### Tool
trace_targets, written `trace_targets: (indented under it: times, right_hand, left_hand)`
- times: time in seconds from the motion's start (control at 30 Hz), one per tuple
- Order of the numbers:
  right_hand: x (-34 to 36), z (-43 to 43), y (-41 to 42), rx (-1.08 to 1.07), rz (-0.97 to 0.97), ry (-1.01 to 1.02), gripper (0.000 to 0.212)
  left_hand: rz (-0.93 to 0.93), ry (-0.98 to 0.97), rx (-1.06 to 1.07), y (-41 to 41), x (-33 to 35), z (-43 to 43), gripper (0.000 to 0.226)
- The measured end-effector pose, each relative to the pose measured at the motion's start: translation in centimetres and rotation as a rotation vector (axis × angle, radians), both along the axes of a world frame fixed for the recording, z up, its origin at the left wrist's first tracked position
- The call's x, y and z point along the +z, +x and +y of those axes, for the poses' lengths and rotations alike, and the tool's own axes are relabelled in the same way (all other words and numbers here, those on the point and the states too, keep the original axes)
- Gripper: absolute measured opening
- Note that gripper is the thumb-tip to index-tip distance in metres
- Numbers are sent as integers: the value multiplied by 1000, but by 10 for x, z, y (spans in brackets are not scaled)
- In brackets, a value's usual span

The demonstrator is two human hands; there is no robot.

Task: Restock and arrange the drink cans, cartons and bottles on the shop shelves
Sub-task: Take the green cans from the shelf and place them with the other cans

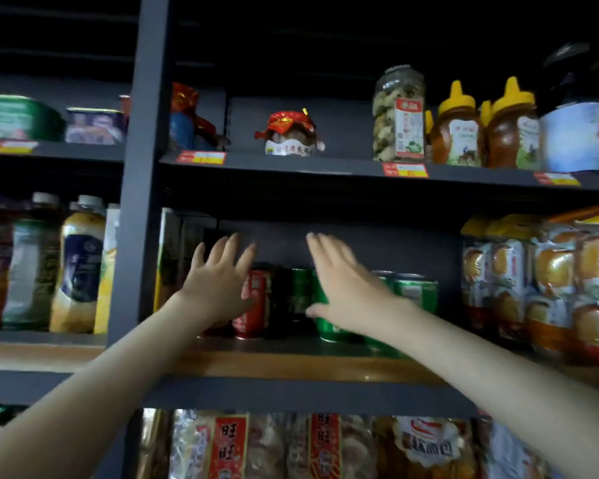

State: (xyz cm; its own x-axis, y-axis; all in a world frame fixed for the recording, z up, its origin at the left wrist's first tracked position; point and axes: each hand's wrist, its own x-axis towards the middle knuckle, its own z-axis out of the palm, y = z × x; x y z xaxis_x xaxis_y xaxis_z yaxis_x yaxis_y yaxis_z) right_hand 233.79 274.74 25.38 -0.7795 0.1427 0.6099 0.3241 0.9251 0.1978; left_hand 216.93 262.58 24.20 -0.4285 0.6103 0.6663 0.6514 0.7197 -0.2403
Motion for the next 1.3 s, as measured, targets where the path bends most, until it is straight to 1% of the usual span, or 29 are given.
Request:
trace_targets:
  times: [0.07,0.13,0.2,0.33,0.4,0.47,0.53,0.6,0.77,0.9,1.03,1.2,1.3]
  right_hand:
    - [3,0,-40,-56,-116,13,109]
    - [5,6,-74,-136,-173,47,107]
    - [4,17,-100,-238,-198,88,106]
    - [-2,29,-132,-378,-215,94,107]
    - [-6,34,-140,-363,-216,34,109]
    - [-10,39,-146,-313,-194,-94,109]
    - [-13,45,-149,-292,-167,-169,104]
    - [-14,51,-153,-302,-150,-185,97]
    - [-19,58,-167,-359,-119,-183,68]
    - [-9,59,-168,-377,-90,-146,64]
    - [-4,56,-164,-381,-135,-101,53]
    - [-6,51,-164,-315,-2,-94,38]
    - [-7,49,-163,-290,29,-46,42]
  left_hand:
    - [-110,-76,33,-11,-4,1,93]
    - [-196,-106,12,-15,-8,1,92]
    - [-213,-122,-8,-14,-10,2,91]
    - [-210,-105,-34,-13,-10,0,90]
    - [-199,-99,-20,-13,-12,0,94]
    - [-208,-98,-6,-12,-14,1,98]
    - [-220,-92,-8,-11,-13,3,99]
    - [-213,-99,-3,-11,-12,5,100]
    - [-172,-104,-1,-12,-18,5,101]
    - [-143,-99,3,-10,-15,8,99]
    - [-170,-106,-4,-11,-12,12,101]
    - [-90,-90,-54,-12,-13,10,93]
    - [-59,-90,-56,-13,-15,11,93]
